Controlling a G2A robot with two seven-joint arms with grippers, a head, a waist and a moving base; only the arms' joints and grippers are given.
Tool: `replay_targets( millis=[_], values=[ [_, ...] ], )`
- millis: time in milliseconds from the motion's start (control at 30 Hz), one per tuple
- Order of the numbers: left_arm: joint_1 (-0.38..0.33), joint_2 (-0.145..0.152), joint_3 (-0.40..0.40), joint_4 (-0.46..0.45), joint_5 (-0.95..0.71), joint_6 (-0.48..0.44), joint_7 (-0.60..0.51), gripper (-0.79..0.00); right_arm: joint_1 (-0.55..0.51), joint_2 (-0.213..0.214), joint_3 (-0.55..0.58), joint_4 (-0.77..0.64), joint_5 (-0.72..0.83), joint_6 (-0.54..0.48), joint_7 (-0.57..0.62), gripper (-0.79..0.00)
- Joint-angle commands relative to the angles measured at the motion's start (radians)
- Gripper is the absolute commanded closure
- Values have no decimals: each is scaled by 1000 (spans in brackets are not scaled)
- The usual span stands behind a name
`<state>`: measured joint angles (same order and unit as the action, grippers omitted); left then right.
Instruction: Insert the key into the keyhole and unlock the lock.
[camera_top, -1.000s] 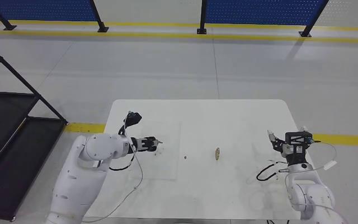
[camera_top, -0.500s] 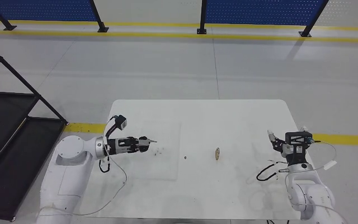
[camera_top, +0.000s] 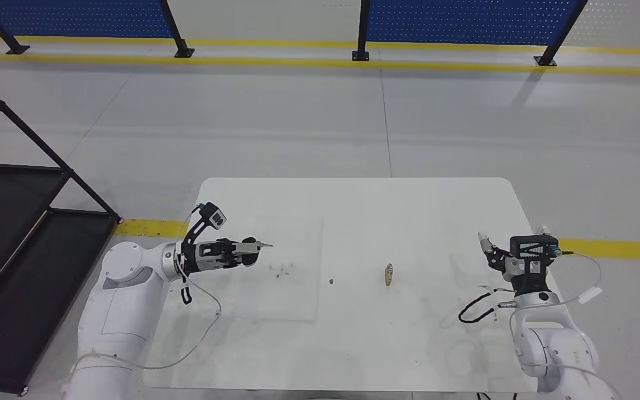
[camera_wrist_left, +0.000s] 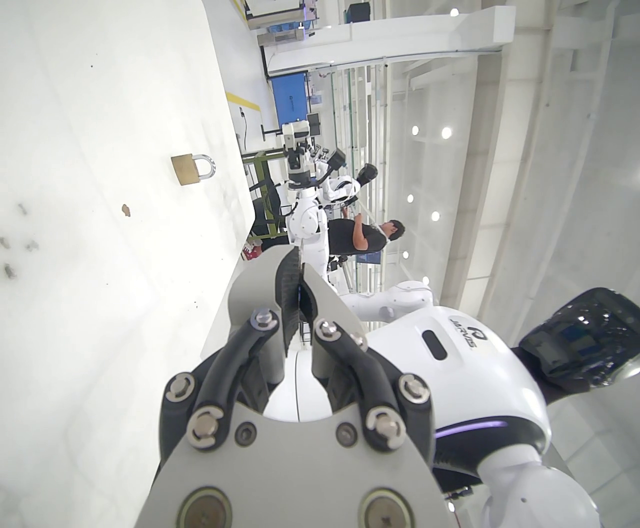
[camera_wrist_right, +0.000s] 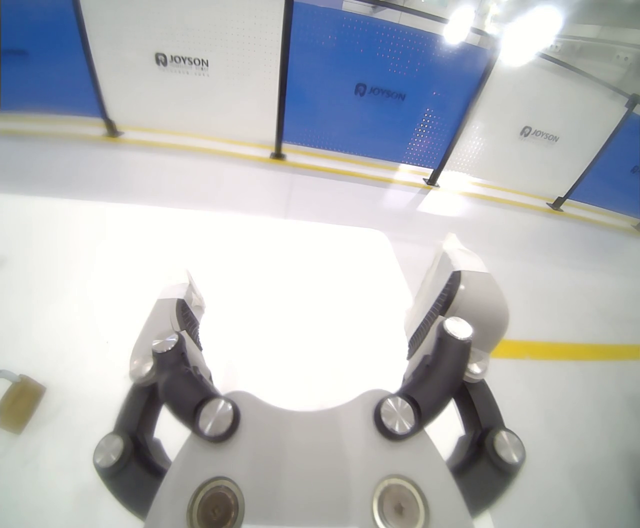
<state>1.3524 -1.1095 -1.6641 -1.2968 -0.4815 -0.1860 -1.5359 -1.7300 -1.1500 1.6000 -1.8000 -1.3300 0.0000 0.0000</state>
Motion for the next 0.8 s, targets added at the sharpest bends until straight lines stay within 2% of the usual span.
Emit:
replay_targets(
  millis=[0,200,300,567,767],
  values=[
    [0,0,0,0,0,0,0,0,0,0,0,0,0,0,0,-785],
    [0,0,0,0,0,0,0,0,5,-1,-6,-12,7,-11,6,-785],
    [0,0,0,0,0,0,0,0,24,-3,-36,-73,2,-29,79,-785],
    [0,0,0,0,0,0,0,0,106,-11,-187,-206,12,-101,483,-785],
    [0,0,0,0,0,0,0,0,187,-25,-301,-253,61,-39,812,-785]
  ],
)
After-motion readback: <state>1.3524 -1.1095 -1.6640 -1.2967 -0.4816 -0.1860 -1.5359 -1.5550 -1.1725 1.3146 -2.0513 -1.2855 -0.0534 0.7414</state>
